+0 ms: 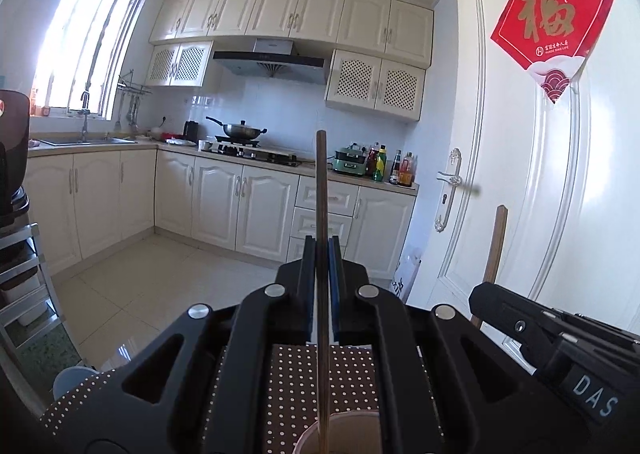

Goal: Organize utensils
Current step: 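Lower the chopstick into the pink cup and open the left gripper, then raise the left gripper away from the cup back toward the pile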

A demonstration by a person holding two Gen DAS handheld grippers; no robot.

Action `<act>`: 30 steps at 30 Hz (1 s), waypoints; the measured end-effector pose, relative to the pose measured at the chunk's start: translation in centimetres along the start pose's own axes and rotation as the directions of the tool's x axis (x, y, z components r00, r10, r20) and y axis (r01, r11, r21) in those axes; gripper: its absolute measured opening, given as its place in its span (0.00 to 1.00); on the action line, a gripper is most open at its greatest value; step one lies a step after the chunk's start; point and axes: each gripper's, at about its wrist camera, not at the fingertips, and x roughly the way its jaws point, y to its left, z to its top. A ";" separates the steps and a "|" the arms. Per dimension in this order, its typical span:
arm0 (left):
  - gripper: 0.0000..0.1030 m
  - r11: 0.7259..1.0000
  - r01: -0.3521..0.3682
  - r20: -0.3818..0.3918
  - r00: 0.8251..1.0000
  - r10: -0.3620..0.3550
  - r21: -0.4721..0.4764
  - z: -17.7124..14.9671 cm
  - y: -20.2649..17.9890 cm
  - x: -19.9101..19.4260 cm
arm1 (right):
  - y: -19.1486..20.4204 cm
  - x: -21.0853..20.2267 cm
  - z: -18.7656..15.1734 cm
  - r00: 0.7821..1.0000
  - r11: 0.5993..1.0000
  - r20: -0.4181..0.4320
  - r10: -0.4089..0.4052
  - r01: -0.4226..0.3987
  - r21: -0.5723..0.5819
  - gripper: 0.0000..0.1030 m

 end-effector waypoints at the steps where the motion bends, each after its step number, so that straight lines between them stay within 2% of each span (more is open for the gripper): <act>1: 0.08 1.000 -0.005 -0.003 1.000 0.005 0.012 0.0 -0.1 0.1 | 0.0 0.0 0.0 1.000 1.000 -0.005 -0.011 0.011 0.002 0.07; 3: 0.08 0.999 -0.029 -0.011 0.999 0.030 0.045 -0.3 -0.2 0.2 | -0.1 -0.3 -0.1 1.000 1.000 -0.005 -0.028 0.028 0.005 0.19; 5: 0.08 0.998 -0.027 -0.021 0.999 0.028 0.057 -0.5 -0.2 0.1 | -0.4 -0.6 0.0 0.999 0.999 0.000 -0.044 0.044 0.010 0.49; 6: 0.09 0.998 -0.024 -0.029 0.999 0.026 0.059 -0.6 -0.2 0.1 | -0.5 -0.7 0.0 0.998 0.998 0.003 -0.055 0.055 0.011 0.55; 7: 0.15 0.998 -0.022 -0.039 0.999 0.024 0.062 -0.7 -0.1 0.1 | -0.6 -0.9 0.0 0.998 0.998 0.008 -0.061 0.061 0.011 0.58; 8: 0.20 0.998 -0.020 -0.048 0.999 0.023 0.067 -0.7 -0.2 0.1 | -0.7 -1.0 0.0 0.998 0.998 0.011 -0.064 0.064 0.010 0.58; 9: 0.35 0.997 -0.016 -0.050 0.999 0.020 0.072 -0.7 -0.2 0.0 | -0.9 -1.2 0.0 0.998 0.998 0.007 -0.064 0.064 0.010 0.58; 10: 0.55 0.997 -0.013 -0.044 0.999 0.017 0.074 -0.7 -0.3 -0.2 | -1.1 -1.0 0.0 0.998 0.998 0.001 -0.064 0.064 0.011 0.59; 12: 0.56 0.997 -0.009 -0.020 1.000 0.011 0.072 -0.7 -0.3 -0.9 | -1.3 -1.2 0.0 0.998 0.998 -0.006 -0.067 0.067 0.014 0.59; 22: 0.56 0.997 -0.015 -0.040 0.999 0.018 0.075 -0.6 -0.5 -1.6 | -2.1 -1.9 0.1 0.995 0.995 -0.015 -0.094 0.094 0.039 0.61; 30: 0.56 0.996 -0.019 -0.027 0.999 0.021 0.086 -0.7 -0.8 -2.6 | -2.4 -2.4 -0.3 0.991 0.991 -0.021 -0.128 0.129 0.034 0.62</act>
